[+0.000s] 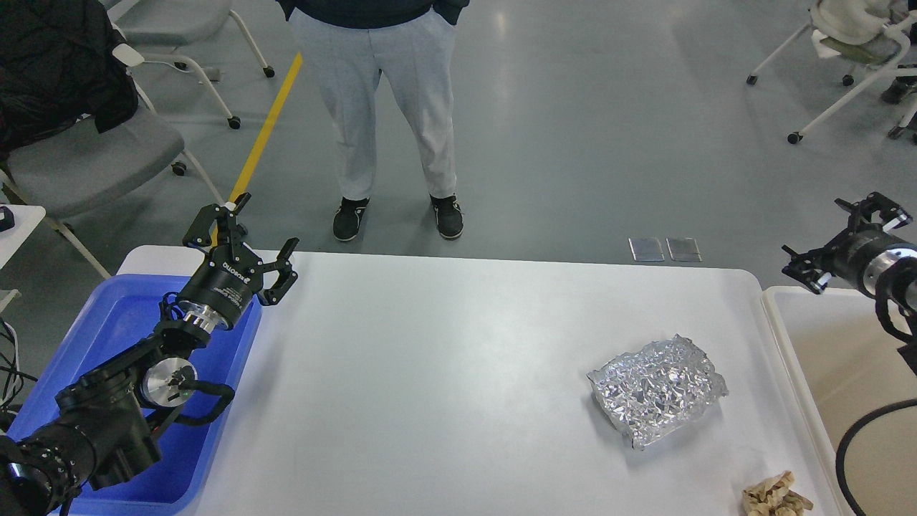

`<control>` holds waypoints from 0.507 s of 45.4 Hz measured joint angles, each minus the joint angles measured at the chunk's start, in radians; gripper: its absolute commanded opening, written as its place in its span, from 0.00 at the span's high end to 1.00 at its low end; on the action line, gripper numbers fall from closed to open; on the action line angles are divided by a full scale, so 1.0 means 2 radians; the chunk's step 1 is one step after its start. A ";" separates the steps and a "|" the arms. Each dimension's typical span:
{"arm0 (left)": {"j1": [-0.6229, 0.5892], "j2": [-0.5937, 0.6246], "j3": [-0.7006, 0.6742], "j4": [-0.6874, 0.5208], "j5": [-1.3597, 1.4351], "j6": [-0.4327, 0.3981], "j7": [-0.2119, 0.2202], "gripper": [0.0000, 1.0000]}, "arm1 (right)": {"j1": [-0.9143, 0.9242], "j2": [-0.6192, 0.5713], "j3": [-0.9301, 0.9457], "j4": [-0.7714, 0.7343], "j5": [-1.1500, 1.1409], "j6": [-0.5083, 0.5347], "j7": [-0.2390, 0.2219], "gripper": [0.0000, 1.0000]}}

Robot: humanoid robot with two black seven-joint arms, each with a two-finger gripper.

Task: Tidy desktop

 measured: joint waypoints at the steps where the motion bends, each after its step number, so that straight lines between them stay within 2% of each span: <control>1: 0.000 0.000 0.000 0.000 0.000 0.000 0.000 0.00 | 0.002 -0.001 0.002 0.009 0.000 0.006 0.000 0.00; 6: 0.000 0.000 0.000 0.000 0.000 0.000 0.000 0.00 | 0.010 -0.004 0.014 0.074 -0.002 0.034 0.000 0.00; 12: 0.000 0.000 0.000 0.000 0.000 0.000 0.000 0.00 | 0.015 0.007 0.020 0.118 -0.004 0.048 0.000 0.00; 23: 0.000 0.000 0.000 0.000 0.000 0.000 0.000 0.00 | -0.003 0.061 0.027 0.156 -0.005 0.063 0.011 0.00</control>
